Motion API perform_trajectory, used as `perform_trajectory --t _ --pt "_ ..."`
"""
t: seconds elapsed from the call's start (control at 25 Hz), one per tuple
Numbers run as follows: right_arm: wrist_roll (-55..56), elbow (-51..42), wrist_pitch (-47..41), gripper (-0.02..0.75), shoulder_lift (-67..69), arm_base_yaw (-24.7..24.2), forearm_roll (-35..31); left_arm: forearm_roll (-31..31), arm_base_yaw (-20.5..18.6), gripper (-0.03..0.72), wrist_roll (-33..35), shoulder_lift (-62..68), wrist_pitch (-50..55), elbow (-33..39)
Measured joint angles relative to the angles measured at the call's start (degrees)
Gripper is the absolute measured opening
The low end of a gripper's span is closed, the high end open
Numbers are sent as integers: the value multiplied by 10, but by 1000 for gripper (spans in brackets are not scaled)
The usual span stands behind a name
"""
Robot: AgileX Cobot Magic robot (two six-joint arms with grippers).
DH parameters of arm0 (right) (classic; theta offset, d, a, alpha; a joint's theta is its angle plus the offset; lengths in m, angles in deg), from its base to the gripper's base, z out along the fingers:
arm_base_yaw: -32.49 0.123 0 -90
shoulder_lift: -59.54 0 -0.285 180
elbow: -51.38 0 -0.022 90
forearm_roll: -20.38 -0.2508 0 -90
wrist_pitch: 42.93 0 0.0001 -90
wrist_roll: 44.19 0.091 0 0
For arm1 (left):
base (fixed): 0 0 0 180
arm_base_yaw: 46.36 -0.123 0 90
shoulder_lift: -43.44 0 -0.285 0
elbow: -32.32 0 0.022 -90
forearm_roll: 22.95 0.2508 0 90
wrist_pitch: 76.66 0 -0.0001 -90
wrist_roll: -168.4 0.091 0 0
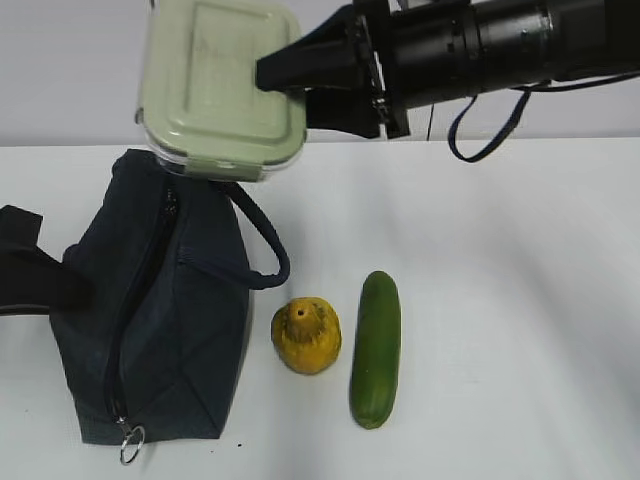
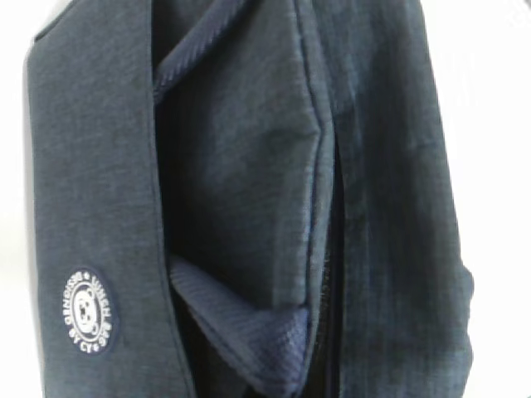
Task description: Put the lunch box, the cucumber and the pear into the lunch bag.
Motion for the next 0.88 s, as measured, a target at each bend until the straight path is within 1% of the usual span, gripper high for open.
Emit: perform_trajectory --t 0.12,0.2,0.36,0.6,0.8,0.88 --pt "0 26 -1 386 0 29 -4 -8 0 -15 0 0 -1 0" --pt "0 36 17 386 0 49 -6 -16 0 -15 0 0 -1 0" --pt "0 60 37 386 22 77 -38 -29 0 -15 0 0 -2 0" --pt "0 67 54 386 84 84 -111 -33 0 -15 0 0 -3 0" --pt "1 67 63 386 128 84 -117 -35 0 -15 0 0 -5 0" --pt "2 67 63 386 139 84 -109 -36 0 -15 0 0 -6 0"
